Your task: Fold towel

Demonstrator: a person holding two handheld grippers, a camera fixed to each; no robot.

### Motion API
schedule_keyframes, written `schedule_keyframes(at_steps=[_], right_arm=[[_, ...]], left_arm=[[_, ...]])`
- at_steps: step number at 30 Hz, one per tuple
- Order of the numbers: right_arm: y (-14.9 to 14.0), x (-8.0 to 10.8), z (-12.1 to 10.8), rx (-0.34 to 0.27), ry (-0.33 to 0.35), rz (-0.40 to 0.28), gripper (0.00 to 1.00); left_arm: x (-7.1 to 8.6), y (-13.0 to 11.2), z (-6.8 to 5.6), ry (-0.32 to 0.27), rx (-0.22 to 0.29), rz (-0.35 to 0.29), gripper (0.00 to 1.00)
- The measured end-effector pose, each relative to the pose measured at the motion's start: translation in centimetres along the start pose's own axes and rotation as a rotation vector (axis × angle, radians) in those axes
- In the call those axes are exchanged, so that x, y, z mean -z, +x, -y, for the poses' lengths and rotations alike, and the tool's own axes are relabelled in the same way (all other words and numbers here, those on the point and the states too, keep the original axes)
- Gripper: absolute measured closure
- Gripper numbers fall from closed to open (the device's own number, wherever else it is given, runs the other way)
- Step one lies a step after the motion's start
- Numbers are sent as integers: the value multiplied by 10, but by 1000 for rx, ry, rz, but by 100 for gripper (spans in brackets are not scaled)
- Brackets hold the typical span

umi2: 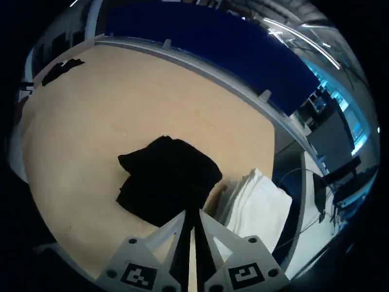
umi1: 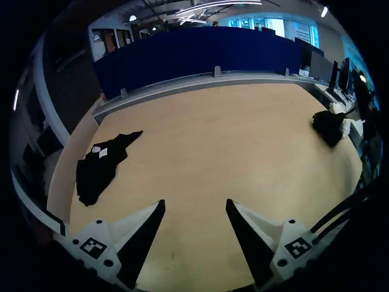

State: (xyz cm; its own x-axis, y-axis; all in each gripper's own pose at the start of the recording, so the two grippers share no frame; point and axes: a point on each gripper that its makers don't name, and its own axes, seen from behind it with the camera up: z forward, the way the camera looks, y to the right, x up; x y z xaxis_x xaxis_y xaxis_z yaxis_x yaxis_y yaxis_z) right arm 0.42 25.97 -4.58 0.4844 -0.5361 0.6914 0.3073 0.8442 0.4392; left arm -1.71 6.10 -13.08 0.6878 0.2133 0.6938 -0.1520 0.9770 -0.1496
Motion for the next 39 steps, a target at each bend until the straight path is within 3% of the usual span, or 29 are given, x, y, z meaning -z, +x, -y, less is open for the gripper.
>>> schedule_keyframes(at_steps=[18,26,33,35,39], right_arm=[[-67,-43,19,-160,-9,130,96],[-75,-56,16,-220,-44,144,96],[-73,-54,17,-214,-54,130,94],[-72,-53,17,-216,-55,124,91],[-70,-48,18,-223,-57,104,73]], left_arm=[[0,3,3,13,-17,3,8],[0,6,3,16,-29,4,8],[0,11,0,10,-36,-1,7],[0,11,0,8,-37,-1,8],[1,10,0,8,-38,-1,8]])
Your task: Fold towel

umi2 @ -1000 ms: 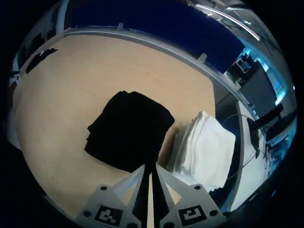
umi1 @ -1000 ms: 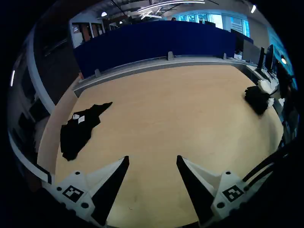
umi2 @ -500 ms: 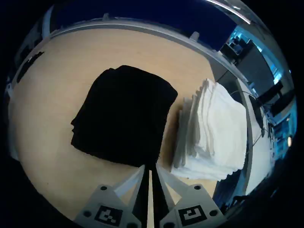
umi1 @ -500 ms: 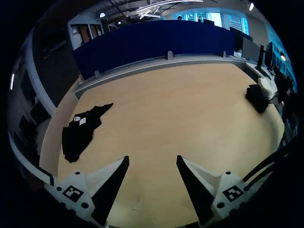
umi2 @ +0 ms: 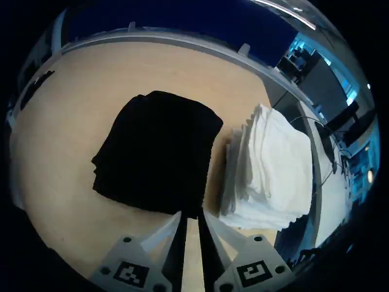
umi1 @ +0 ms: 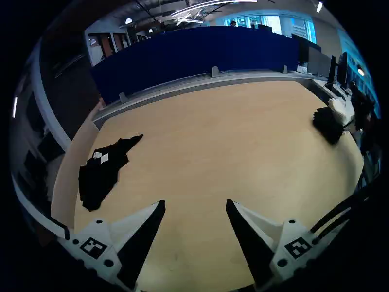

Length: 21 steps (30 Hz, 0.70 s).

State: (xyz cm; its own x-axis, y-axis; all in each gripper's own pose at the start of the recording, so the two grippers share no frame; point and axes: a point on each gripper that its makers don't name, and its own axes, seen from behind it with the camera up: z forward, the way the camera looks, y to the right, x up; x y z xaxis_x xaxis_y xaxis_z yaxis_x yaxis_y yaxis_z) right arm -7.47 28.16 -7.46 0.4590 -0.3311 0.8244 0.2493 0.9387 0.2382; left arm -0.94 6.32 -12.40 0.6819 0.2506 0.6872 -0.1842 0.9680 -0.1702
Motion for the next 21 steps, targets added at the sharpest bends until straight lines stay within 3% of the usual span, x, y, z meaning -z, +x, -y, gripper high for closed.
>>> schedule_keyframes(at_steps=[4,6,12,16,21], right_arm=[[1,8,-1,4,-5,-20,47],[2,13,0,5,-6,-32,39],[17,21,8,-7,10,-87,24],[37,23,21,-22,42,-136,6],[60,21,35,-31,60,-172,2]], left_arm=[[0,-1,1,-1,2,0,8],[0,-1,1,-2,3,0,7],[1,-1,0,-5,-1,-3,8],[2,0,0,-4,1,-5,8],[4,-1,1,1,7,-5,8]])
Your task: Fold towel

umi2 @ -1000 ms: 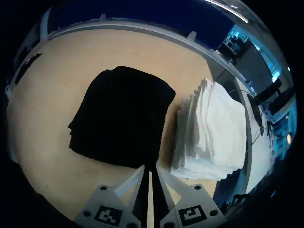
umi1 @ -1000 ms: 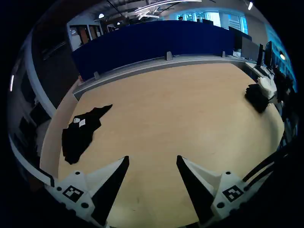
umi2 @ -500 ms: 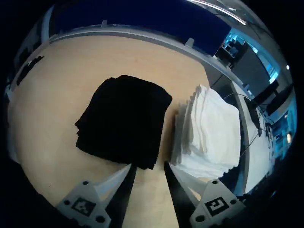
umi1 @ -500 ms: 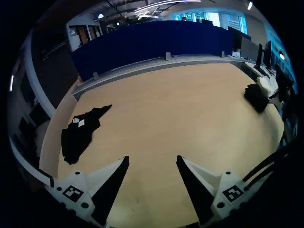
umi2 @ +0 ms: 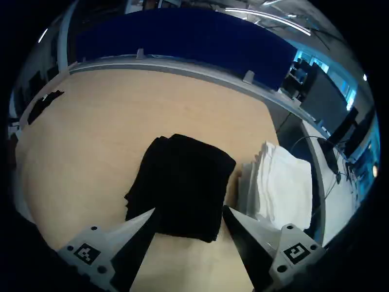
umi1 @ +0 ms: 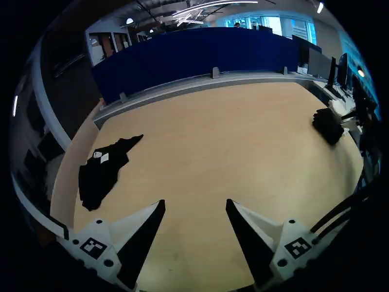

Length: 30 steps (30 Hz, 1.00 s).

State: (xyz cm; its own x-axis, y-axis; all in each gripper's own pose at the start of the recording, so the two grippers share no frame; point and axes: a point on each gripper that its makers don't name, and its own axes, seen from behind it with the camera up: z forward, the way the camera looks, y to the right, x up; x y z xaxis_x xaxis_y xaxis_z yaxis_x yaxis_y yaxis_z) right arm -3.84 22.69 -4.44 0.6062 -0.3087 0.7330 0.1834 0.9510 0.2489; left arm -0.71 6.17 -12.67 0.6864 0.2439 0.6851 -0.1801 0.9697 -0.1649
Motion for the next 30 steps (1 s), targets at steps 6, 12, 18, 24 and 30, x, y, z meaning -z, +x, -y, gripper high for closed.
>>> schedule_keyframes(at_steps=[6,12,18,24,30], right_arm=[[9,-13,14,-27,12,-11,2],[1,-24,26,-55,27,0,2],[-18,-34,32,-46,37,33,2],[-26,-39,36,-34,49,48,2],[-29,-40,37,-11,58,57,2]], left_arm=[[2,-2,3,7,1,1,7],[2,-5,6,14,2,7,7],[2,-8,9,19,-2,10,8],[1,-7,11,23,-5,11,8],[2,-7,12,25,-7,11,8]])
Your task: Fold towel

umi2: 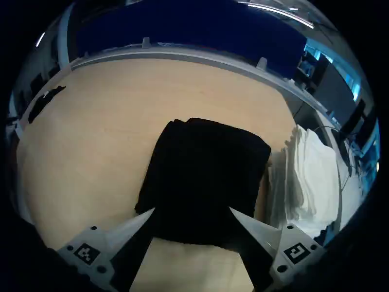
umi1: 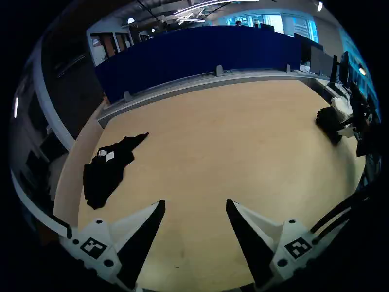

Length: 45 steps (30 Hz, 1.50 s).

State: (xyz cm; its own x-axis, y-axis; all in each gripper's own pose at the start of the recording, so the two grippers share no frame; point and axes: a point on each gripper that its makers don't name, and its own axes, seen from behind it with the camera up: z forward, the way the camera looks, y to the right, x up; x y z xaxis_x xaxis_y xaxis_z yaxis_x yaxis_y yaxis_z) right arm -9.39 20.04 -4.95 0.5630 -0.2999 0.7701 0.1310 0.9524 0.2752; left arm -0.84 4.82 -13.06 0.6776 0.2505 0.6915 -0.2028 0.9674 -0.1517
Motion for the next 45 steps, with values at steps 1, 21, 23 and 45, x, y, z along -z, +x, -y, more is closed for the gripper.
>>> schedule_keyframes(at_steps=[1,21,23,45], right_arm=[[-1,0,0,4,1,3,2],[61,9,-27,18,-20,-84,2],[65,6,-31,14,-18,-84,2],[72,-43,-36,53,40,-20,2]], left_arm=[[0,0,0,0,0,0,7],[-3,1,-1,2,0,4,8],[-3,0,0,5,1,6,8],[1,-12,8,48,1,41,8]])
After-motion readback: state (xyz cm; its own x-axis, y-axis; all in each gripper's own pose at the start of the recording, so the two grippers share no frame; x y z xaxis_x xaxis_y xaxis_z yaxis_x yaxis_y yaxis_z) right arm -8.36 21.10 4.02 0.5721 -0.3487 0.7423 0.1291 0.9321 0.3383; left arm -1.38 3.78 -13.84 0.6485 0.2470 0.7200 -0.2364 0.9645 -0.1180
